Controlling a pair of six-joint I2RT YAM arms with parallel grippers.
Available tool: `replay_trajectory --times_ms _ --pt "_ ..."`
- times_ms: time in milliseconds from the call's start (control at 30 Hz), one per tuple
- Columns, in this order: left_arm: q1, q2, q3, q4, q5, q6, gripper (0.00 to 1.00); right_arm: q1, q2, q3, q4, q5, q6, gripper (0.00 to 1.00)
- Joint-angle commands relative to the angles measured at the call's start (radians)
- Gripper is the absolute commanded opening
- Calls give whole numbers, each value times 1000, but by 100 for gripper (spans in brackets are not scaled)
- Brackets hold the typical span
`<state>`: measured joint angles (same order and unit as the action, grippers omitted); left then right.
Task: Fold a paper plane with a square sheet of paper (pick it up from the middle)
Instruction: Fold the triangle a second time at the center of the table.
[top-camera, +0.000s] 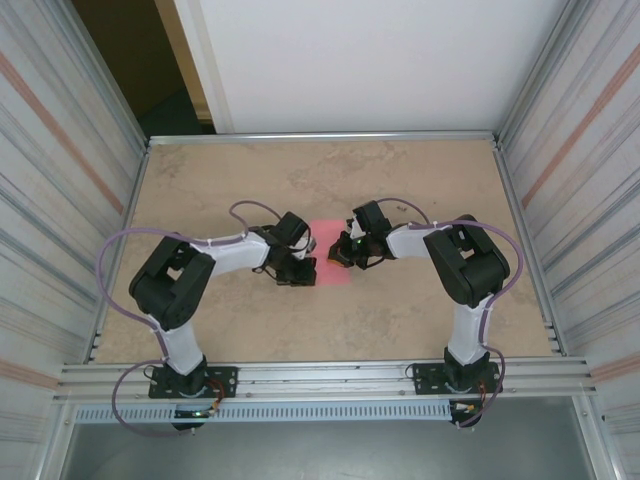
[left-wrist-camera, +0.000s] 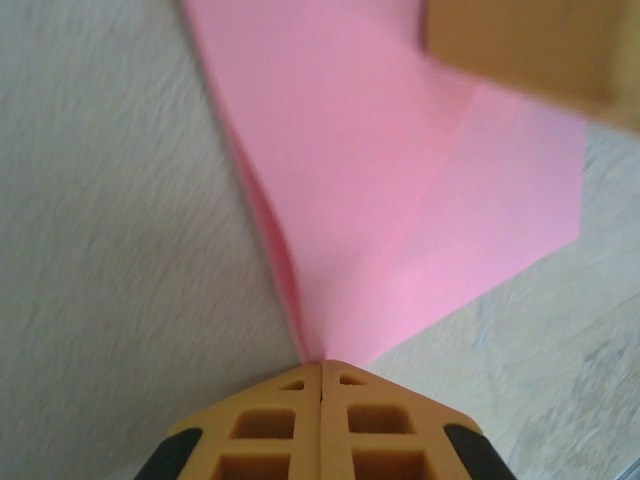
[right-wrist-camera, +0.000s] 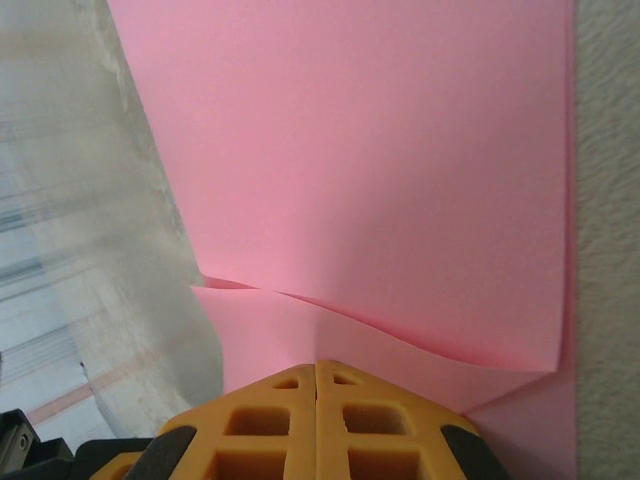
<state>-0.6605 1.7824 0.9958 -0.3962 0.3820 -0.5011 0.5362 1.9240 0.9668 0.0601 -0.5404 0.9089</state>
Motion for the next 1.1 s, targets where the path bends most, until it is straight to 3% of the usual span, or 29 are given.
replay_trajectory --times_ms 0,233,467,833,1067 --pt "8 -50 -31 -164 -58 34 4 -1 99 -50 -177 139 4 0" --pt "15 -150 -26 14 0 -51 4 -1 99 -49 -175 137 4 0" --pt "21 -54 0 157 68 -142 4 -1 94 -45 -172 132 4 0" --pt "44 27 -6 128 36 -166 2 -2 68 -30 -172 124 -8 0" --pt "45 50 -44 88 -3 -190 0 -18 6 53 -181 79 -101 0"
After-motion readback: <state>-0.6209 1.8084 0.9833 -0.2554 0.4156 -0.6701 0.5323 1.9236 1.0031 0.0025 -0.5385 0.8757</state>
